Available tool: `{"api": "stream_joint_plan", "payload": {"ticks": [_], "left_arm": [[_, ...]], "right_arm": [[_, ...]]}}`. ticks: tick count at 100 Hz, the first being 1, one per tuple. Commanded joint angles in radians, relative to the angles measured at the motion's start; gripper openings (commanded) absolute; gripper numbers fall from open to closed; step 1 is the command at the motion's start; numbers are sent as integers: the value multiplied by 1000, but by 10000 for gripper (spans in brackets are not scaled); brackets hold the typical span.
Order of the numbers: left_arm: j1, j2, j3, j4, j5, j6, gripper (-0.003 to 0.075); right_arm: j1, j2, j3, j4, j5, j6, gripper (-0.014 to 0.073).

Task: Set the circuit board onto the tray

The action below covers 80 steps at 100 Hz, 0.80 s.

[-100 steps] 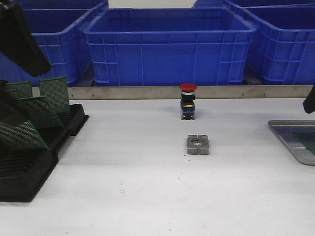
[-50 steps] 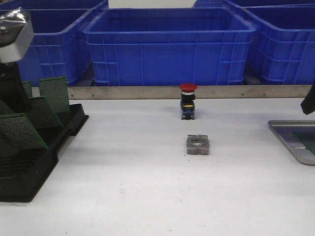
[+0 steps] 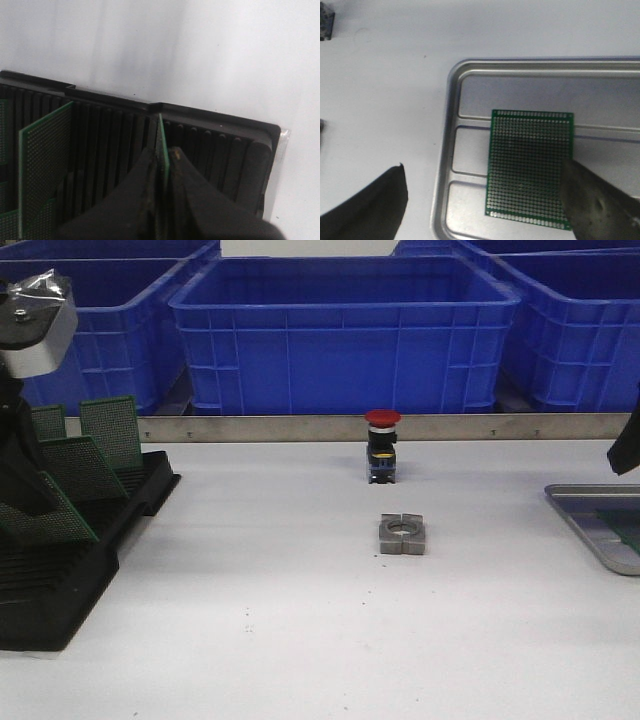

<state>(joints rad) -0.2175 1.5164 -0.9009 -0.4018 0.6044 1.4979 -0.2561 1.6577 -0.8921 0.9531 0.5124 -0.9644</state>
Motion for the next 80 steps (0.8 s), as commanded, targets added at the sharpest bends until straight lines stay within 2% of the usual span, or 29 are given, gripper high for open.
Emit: {"api": "stream_joint_plan", "payload": {"ticks": [1,19,36,57,66,80], "left_arm": [[-8,-60,-45,-25,39,-14,-17],[-47,-131,-108,-70,113,-14,-17],[-93,-157,-144,-338,179,-14,-17],[-183,-159,-144,-589,207,-5,-17],[-224,-159,-144,-625,207,-3,-17],[-279,-159,-144,-660,211,-3,-17]], "right_arm": [[-4,-71,-30,24,54,-23,631],[6,-166,-30,24,179,-103,631],[55,-278,-30,34,308,-216,631],[203,-353,-30,97,431,-491,631],[281,-353,-30,100,488,-591,631],[394,-352,-30,130,509,-667,631]]}}
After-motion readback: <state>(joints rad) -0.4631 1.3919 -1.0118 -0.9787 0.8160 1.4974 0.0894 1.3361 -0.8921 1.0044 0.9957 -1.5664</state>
